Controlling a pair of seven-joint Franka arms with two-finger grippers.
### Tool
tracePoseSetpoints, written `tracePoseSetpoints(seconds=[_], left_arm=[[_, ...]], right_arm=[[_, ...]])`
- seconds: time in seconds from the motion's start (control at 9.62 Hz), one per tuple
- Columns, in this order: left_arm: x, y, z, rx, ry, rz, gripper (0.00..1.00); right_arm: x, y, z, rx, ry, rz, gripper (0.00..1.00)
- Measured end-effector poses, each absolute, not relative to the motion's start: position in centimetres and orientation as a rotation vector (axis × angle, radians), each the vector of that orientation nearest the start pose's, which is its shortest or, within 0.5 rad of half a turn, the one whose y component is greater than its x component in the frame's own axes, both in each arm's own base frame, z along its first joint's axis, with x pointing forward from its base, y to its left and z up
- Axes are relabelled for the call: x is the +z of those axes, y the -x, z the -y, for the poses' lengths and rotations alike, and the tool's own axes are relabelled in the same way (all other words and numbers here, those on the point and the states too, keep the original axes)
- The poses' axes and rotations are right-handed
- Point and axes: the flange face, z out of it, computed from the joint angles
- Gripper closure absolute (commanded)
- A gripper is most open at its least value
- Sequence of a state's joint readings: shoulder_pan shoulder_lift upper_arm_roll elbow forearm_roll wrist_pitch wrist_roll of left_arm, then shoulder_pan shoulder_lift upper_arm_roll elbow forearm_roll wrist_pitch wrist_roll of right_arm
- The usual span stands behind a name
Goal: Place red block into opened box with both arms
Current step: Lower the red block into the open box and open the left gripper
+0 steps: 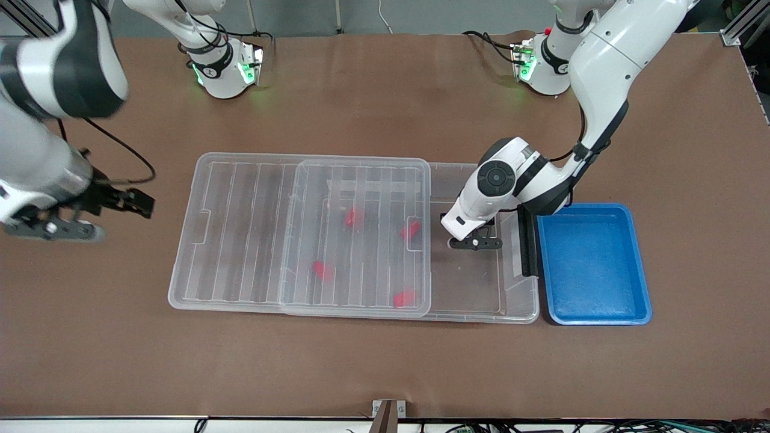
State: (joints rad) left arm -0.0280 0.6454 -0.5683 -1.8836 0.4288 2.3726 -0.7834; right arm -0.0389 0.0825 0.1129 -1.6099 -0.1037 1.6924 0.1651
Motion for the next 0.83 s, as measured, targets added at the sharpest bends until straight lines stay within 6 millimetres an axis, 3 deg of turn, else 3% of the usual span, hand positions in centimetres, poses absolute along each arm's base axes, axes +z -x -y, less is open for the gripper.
tracePoseSetpoints(seconds=[0.1,0.31,0.42,0.52,0.62,0.83], left_arm=[[20.5,-53.3,33.5,0.056,3.153,-0.078,0.00],[21.0,-54.0,33.4,0.022,3.152,-0.084,0.00],[22.0,-54.8,33.0,-0.005,3.148,-0.073,0.00],[24.2,-55.9,32.4,-0.043,3.132,-0.051,0.00],[27.9,-57.0,31.8,-0.094,3.098,-0.024,0.00],[37.9,-58.2,30.8,-0.190,3.027,0.056,0.00]], right_arm=[[60.0,-56.9,-1.5,-0.040,3.217,-0.144,0.00],[64.0,-53.3,3.2,0.000,3.155,-0.132,0.00],[65.2,-51.9,5.8,0.011,3.136,-0.123,0.00],[65.7,-51.2,6.9,0.013,3.129,-0.122,0.00],[65.8,-51.1,6.9,0.014,3.128,-0.122,0.00],[65.6,-51.4,6.7,0.007,3.125,-0.117,0.00]])
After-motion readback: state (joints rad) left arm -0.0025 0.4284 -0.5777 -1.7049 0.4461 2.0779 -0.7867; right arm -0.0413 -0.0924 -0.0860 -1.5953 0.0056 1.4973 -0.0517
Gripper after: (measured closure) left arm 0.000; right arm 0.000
